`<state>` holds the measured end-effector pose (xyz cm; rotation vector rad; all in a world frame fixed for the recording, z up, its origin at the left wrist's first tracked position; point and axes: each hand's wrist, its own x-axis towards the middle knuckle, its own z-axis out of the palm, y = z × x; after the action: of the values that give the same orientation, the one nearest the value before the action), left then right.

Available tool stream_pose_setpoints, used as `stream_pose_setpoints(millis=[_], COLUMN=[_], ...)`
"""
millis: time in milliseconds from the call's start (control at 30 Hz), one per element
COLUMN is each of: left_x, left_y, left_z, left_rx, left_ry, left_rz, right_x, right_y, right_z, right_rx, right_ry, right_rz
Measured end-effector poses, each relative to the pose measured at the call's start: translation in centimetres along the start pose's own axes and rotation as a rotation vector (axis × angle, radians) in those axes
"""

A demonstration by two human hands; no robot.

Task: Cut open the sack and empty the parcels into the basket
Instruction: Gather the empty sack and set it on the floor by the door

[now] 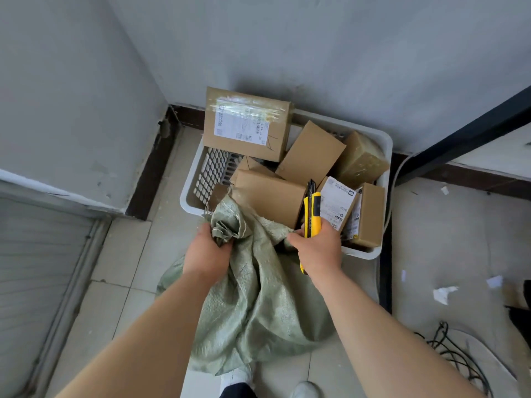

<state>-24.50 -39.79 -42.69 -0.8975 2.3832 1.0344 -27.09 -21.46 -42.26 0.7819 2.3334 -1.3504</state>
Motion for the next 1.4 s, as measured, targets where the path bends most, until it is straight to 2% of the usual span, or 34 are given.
stream_pose_setpoints(millis=[267, 600, 867, 1167, 1400], left_x=[-5.6, -18.8, -28.3, -36.2, -44.8], left_y=[0.7, 3.8, 4.5, 0.2, -5.1], left_z=[-5.4, -12.8, -18.6, -25.9, -31.9], left_rx=[-0.072, -0.51, -0.773, -0.879, -1.009], left_ry=[0.032, 0.084, 0.142, 0.265, 0.372], left_rz=[-0.007, -0.12, -0.171, -0.17, -0.224], right_x=[-6.0, -16.0, -25.1, -34.0, -42.7], right_y=[-4.7, -8.9, -13.1, -15.1, -18.5], right_z=[-2.7, -8.9, -12.3, -11.3, -10.5], right_rx=[0.131, 0.088, 0.032, -0.04, -0.087], right_ry=[-0.148, -0.309, -0.5, -0.581, -0.641], right_rz=[-0.033, -0.128, -0.103, -0.219, -0.398])
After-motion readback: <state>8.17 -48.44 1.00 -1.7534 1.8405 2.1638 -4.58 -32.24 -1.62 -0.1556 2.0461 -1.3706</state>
